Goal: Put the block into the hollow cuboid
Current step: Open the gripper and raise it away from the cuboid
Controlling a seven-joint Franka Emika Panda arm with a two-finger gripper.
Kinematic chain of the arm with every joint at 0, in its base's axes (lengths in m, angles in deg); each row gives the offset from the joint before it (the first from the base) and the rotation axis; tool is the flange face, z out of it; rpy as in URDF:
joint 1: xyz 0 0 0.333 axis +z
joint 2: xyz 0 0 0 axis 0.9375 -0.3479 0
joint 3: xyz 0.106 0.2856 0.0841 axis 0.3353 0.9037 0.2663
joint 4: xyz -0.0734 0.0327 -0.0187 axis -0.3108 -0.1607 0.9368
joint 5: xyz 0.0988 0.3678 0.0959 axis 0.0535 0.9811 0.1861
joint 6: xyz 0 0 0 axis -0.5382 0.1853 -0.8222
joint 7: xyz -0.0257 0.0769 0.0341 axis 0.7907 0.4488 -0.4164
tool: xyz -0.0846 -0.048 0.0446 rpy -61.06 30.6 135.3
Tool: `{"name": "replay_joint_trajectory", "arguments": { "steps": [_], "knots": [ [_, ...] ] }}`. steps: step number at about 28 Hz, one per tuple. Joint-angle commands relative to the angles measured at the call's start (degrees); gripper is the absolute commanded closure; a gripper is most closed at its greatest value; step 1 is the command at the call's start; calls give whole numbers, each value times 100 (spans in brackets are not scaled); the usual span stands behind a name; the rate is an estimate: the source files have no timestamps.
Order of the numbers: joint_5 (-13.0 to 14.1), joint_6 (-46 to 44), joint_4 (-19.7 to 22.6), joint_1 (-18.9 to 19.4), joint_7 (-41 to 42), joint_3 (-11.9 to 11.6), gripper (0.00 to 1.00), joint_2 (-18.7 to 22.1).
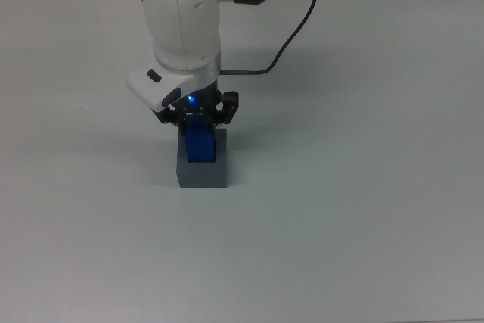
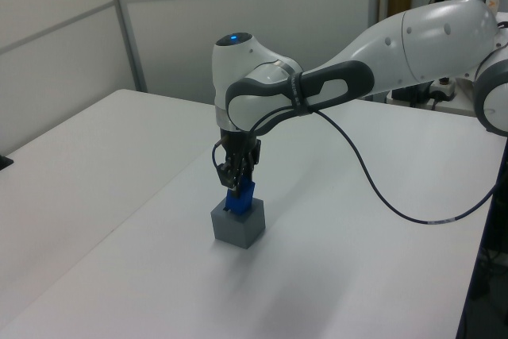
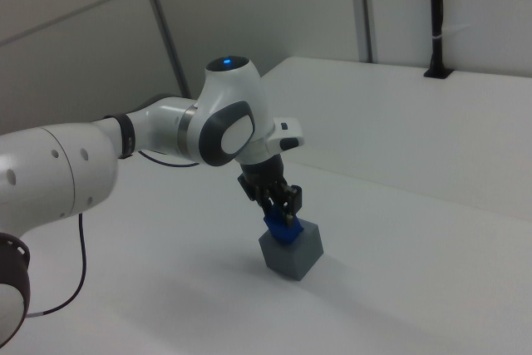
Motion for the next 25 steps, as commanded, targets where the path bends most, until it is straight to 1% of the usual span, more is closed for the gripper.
{"name": "replay_joint_trajectory", "arguments": {
  "steps": [1, 7, 11, 16, 17, 22, 23, 25],
  "knots": [
    [-43, -164, 32, 29, -139, -21, 0, 82],
    [-52, -164, -3, 29, -359, -29, 0, 143],
    [-52, -269, 14, 21, -368, -38, 0, 354],
    [-43, -787, 41, -15, -324, -56, 0, 810],
    [-34, -1040, 41, -23, -289, -56, 0, 977],
    [-8, -1789, 6, -23, -271, -47, 0, 1417],
    [9, -1990, 14, -23, -271, -56, 0, 1592],
    [10, -2158, 23, -32, -271, -56, 0, 1742]
  ]
}}
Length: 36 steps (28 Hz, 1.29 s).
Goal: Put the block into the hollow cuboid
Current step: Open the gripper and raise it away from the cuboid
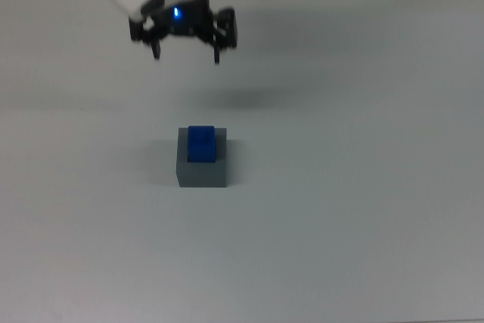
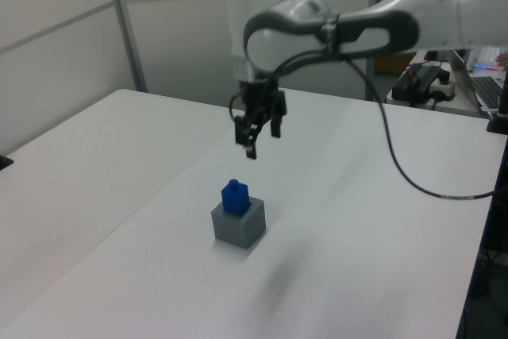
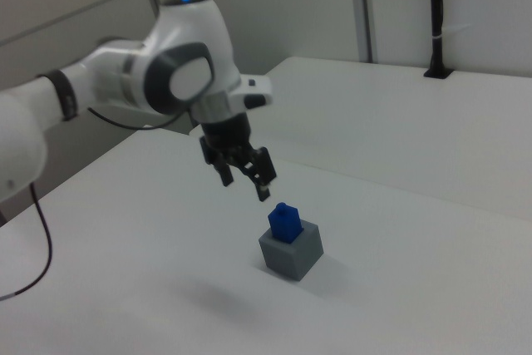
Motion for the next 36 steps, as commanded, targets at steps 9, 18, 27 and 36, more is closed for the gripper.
{"name": "replay_joint_trajectory", "arguments": {
  "steps": [9, 18, 27, 36],
  "knots": [
    [31, -788, 119, -5, 198, -191, 0, 816],
    [31, -779, 119, -5, 198, -191, 0, 781],
    [31, -788, 110, -14, 206, -200, 0, 798],
    [40, -779, 119, -5, 250, -191, 0, 772]
  ]
}}
